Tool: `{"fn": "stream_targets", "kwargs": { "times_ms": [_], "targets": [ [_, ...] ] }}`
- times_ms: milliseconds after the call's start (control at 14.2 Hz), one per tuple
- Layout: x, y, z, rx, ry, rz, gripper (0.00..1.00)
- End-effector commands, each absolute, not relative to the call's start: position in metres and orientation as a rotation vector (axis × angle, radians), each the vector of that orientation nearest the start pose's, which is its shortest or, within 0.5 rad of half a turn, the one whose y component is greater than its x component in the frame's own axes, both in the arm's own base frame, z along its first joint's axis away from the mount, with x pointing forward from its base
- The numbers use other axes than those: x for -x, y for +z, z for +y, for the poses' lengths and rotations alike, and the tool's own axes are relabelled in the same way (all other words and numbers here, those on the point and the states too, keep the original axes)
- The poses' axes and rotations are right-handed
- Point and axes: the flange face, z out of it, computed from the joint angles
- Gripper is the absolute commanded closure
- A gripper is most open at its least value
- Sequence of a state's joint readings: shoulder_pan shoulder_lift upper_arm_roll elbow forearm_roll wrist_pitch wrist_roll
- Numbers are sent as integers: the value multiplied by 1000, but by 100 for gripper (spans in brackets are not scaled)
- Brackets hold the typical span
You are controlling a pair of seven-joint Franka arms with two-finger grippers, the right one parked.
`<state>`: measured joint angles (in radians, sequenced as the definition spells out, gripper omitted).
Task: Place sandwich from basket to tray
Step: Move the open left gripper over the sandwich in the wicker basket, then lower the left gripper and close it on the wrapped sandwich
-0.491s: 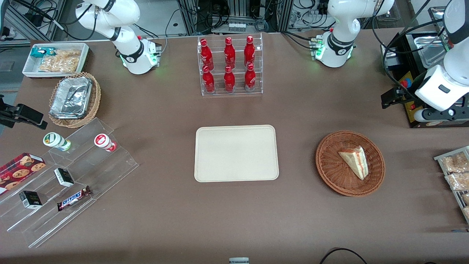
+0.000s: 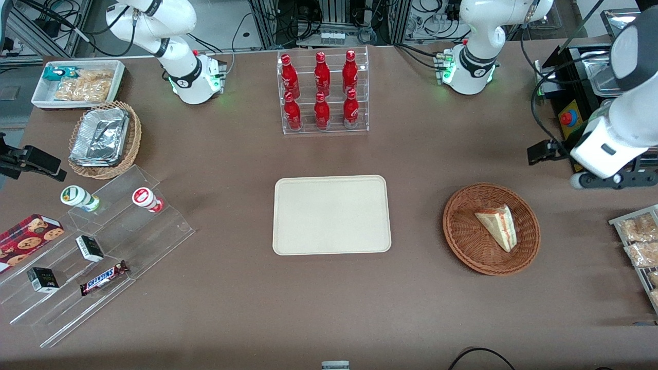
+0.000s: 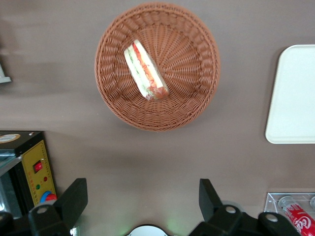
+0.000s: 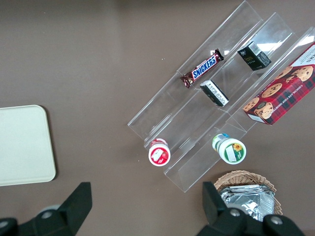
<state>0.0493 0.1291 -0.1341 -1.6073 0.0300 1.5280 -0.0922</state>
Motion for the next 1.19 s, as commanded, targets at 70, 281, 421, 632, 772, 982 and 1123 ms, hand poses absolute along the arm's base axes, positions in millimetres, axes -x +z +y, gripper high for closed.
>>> {"fn": "stream_targets", "kwargs": {
  "times_ms": [70, 281, 421, 632, 772, 982, 1123],
  "targets": [
    [-591, 464, -26, 3085, 363, -16, 0],
    [-582, 403, -19, 3087, 351, -22, 0],
    [-582, 364, -3, 3107, 259, -65, 0],
    [-577, 335, -2, 3117, 177, -128, 0],
    [-577, 333, -3, 3107, 155, -261, 0],
    [-576, 326, -6, 3089, 108, -435, 0],
    [-570, 311, -8, 3073, 56, -578, 0]
  ]
}}
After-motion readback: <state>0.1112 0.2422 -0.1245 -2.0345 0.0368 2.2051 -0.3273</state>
